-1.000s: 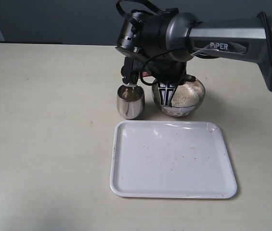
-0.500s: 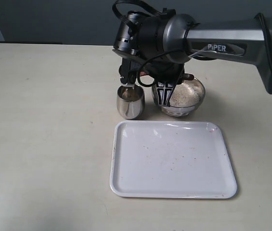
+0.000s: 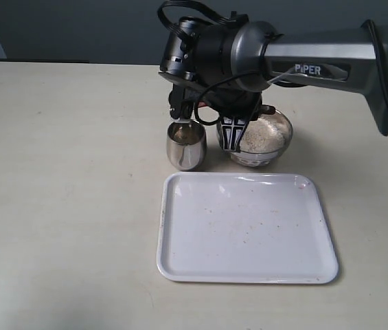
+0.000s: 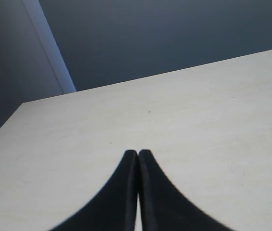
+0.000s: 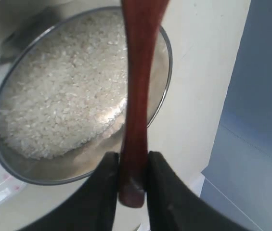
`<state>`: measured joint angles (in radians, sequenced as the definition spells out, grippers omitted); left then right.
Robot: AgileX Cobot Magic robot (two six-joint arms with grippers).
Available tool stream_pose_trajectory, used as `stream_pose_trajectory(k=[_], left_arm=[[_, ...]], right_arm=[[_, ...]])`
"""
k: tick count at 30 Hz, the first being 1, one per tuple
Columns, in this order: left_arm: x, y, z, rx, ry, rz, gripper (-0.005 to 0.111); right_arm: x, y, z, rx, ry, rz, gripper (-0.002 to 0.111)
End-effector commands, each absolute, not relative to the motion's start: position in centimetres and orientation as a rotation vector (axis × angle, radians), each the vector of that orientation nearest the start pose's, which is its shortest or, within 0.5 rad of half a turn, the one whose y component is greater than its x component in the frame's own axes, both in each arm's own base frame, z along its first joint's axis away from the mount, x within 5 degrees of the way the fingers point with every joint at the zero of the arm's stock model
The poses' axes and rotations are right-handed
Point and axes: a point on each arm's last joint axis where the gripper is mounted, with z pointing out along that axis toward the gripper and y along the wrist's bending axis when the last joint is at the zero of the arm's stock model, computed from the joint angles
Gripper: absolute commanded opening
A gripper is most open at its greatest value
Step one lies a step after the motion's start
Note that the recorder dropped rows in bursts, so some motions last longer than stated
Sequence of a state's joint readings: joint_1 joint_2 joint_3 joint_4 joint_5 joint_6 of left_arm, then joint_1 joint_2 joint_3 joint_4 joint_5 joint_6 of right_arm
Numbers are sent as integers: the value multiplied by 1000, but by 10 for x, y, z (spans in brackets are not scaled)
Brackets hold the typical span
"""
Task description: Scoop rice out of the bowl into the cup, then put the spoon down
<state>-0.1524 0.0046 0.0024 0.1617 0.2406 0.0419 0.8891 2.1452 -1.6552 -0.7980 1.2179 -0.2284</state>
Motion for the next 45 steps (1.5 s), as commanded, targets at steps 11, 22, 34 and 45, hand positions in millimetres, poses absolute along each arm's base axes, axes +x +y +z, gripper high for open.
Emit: stream_pose_trajectory(k=[11, 22, 34, 45], left_arm=[[55, -5, 192, 265, 1700, 61, 1], [55, -5, 192, 265, 1700, 61, 1], [55, -5, 192, 265, 1700, 61, 1], [55, -5, 192, 265, 1700, 61, 1]], right_arm=[[317, 297, 194, -1797, 2121, -1002, -1], [312, 288, 178, -1847, 2146, -1034, -1], [302, 284, 168, -1802, 2127, -1127, -1], [308, 283, 173, -1749, 2061, -1202, -1]])
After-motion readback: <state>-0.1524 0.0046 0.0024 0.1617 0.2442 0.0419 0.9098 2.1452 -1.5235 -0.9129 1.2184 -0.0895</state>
